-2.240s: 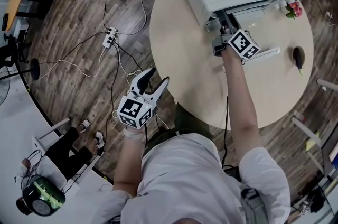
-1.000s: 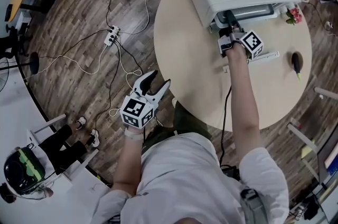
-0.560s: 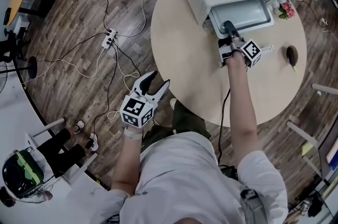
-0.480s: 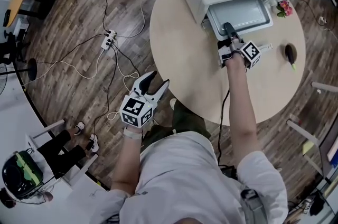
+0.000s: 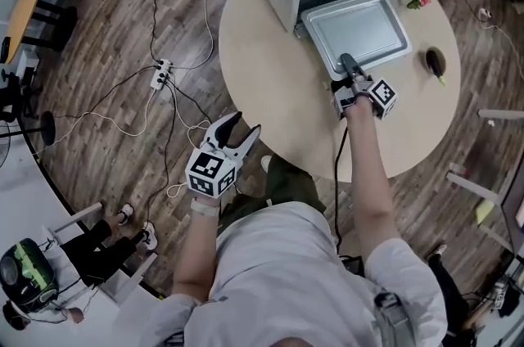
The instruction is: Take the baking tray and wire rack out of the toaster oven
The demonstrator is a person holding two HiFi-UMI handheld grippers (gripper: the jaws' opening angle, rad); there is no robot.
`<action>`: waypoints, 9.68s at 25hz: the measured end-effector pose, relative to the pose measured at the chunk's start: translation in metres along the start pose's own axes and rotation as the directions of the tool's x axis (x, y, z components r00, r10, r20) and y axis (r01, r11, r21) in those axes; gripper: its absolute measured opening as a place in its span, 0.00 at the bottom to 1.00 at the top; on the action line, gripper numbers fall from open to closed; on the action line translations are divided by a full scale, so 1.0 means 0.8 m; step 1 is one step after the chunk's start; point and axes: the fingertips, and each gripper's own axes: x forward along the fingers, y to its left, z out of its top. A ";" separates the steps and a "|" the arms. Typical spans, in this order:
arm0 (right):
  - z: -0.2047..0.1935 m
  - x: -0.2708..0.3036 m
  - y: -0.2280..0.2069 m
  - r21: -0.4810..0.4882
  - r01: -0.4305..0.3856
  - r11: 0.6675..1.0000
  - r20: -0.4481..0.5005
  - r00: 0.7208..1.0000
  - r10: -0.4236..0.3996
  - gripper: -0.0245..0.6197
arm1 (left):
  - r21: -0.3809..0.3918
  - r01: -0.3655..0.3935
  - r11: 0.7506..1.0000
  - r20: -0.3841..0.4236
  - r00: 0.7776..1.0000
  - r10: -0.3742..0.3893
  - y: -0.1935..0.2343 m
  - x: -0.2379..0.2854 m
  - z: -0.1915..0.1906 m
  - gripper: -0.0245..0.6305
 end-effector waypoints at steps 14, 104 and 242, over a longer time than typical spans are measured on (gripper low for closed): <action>0.002 -0.159 -0.021 0.008 0.032 0.999 0.087 0.996 -0.032 0.07 | 0.075 0.114 0.991 -0.001 0.993 -0.114 -0.070 0.003 -0.003 0.36; 0.052 -0.401 -0.105 -0.396 0.654 0.645 0.215 0.749 -0.627 0.50 | 0.062 0.341 0.938 -0.086 0.938 -0.335 -0.166 0.100 -0.007 0.36; 0.045 -0.023 0.103 -0.415 -0.180 0.892 -0.215 0.972 0.096 0.05 | -0.104 -0.121 0.987 -0.009 0.993 0.121 -0.089 0.050 0.008 0.36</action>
